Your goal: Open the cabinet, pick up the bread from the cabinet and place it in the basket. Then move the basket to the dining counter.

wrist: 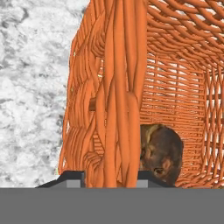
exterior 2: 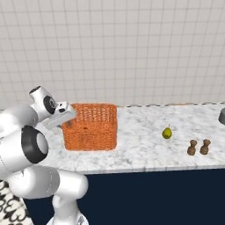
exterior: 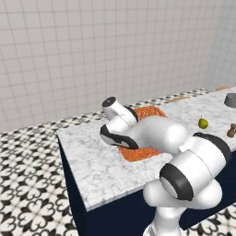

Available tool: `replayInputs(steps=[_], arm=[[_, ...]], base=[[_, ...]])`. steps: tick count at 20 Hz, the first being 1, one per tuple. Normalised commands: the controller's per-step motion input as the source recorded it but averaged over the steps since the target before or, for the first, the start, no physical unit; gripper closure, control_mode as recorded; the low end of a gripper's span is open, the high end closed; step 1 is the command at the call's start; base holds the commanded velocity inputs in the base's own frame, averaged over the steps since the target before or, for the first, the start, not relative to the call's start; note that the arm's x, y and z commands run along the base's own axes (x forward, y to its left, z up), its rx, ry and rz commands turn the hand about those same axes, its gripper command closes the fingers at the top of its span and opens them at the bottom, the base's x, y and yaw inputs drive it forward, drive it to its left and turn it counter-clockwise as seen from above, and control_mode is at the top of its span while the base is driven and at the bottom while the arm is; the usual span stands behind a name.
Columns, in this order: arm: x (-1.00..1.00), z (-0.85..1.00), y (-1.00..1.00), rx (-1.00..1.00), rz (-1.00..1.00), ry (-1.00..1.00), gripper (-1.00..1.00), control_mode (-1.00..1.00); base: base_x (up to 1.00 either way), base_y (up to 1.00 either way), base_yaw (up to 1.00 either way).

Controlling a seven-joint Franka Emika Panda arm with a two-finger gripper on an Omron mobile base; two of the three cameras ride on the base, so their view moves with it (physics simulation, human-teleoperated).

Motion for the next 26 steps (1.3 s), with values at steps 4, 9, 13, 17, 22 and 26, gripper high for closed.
replayInputs(steps=[4,9,13,17,22,26], arm=[[0.28,-0.68,0.17,0.00,0.00,0.02,1.00,-1.00],[0.14,-0.33,0.21,0.01,0.01,0.00,1.00,-1.00],[0.04,-0.25,0.13,0.02,0.01,0.00,-1.00,-1.00],[-0.03,-0.01,0.01,0.00,0.00,0.00,-1.00,-1.00],[-0.02,0.64,-0.08,0.07,0.00,0.00,-1.00,-1.00],[-0.40,1.00,-0.31,0.24,0.00,0.00,-1.00,-1.00]], base=[[0.00,0.00,0.00],[0.00,0.00,0.00],[0.00,0.00,0.00],[0.00,0.00,0.00],[0.00,0.00,0.00],[0.00,0.00,0.00]])
